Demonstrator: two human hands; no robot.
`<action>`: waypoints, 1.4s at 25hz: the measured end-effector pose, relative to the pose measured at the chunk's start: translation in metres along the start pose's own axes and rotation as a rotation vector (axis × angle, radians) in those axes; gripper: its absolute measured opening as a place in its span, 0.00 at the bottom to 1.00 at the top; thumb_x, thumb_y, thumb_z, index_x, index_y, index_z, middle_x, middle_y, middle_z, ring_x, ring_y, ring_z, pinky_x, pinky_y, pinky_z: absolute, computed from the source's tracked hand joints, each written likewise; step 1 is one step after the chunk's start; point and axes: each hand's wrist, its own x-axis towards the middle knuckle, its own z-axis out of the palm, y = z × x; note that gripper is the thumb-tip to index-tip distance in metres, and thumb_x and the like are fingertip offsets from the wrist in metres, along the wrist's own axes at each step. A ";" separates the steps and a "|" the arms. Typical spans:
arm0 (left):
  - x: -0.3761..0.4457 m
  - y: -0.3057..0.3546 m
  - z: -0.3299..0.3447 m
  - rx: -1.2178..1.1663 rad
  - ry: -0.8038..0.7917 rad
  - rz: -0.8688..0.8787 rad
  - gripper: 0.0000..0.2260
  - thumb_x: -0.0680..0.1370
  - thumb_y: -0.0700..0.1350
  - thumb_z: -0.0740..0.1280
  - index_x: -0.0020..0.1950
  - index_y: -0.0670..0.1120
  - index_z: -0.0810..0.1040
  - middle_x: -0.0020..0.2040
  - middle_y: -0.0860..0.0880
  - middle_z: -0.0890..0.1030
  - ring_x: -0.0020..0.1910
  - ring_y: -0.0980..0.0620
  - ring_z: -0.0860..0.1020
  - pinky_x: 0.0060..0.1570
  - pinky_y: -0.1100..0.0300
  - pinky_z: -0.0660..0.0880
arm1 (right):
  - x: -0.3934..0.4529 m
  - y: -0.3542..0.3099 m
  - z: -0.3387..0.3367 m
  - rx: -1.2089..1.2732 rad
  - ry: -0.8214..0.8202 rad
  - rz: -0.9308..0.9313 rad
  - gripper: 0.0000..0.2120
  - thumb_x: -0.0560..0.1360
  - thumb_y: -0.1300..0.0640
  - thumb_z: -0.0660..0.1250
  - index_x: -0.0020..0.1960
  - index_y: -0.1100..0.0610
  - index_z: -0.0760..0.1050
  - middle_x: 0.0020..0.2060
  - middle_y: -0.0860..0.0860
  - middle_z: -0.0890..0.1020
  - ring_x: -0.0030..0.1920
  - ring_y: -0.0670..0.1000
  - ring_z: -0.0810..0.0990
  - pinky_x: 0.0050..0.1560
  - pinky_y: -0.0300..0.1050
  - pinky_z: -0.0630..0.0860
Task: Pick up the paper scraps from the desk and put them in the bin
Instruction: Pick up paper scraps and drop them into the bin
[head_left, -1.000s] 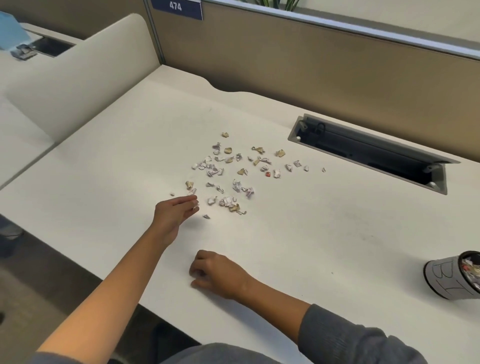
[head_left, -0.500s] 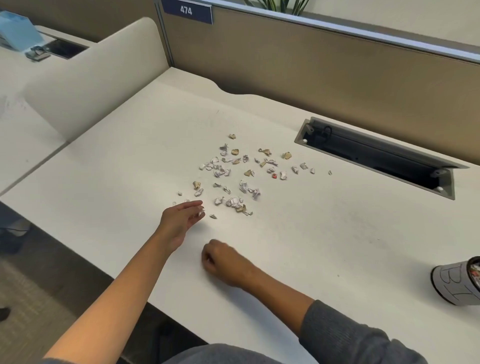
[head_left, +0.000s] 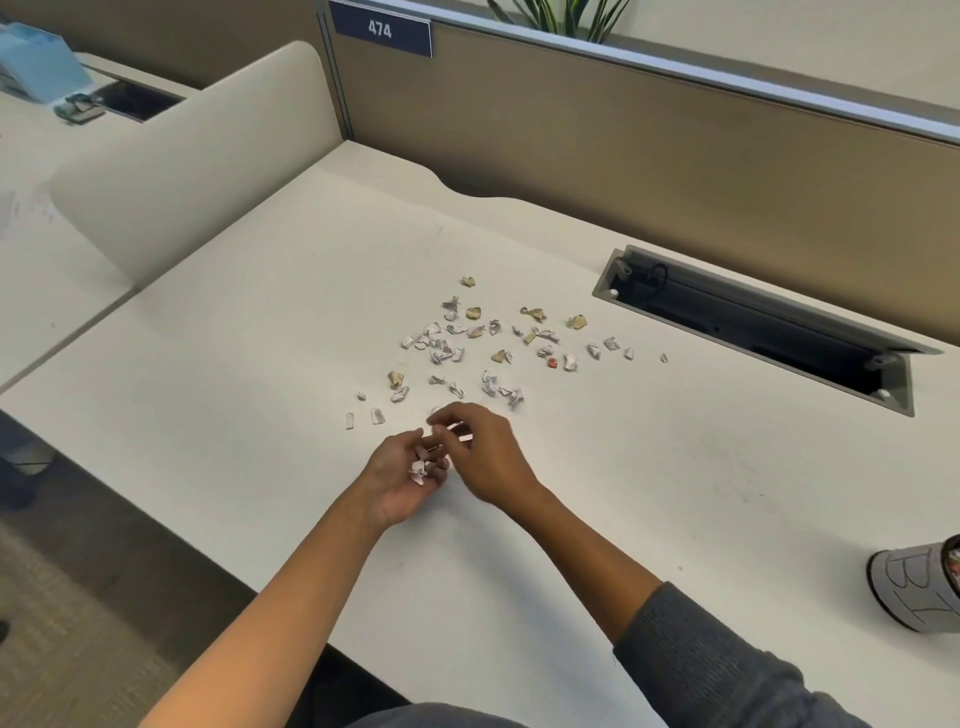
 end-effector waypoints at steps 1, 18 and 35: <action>-0.001 0.001 0.001 -0.023 -0.009 -0.020 0.12 0.81 0.42 0.55 0.44 0.40 0.75 0.38 0.45 0.74 0.33 0.52 0.70 0.31 0.64 0.68 | 0.005 0.005 -0.006 -0.016 0.067 0.009 0.06 0.78 0.60 0.66 0.53 0.57 0.80 0.49 0.50 0.84 0.46 0.46 0.83 0.47 0.37 0.78; 0.002 0.013 0.007 -0.009 0.034 -0.027 0.11 0.80 0.40 0.55 0.39 0.42 0.71 0.32 0.47 0.69 0.29 0.52 0.67 0.23 0.65 0.67 | 0.029 0.061 -0.021 -0.705 -0.192 -0.165 0.11 0.81 0.56 0.63 0.61 0.57 0.77 0.66 0.53 0.74 0.66 0.55 0.71 0.56 0.54 0.77; 0.002 -0.039 0.055 0.078 -0.038 -0.106 0.14 0.82 0.46 0.57 0.48 0.39 0.77 0.37 0.43 0.78 0.33 0.49 0.74 0.39 0.60 0.71 | -0.029 0.003 -0.086 -0.036 -0.017 0.267 0.03 0.73 0.56 0.74 0.45 0.55 0.84 0.41 0.49 0.86 0.38 0.46 0.85 0.31 0.30 0.72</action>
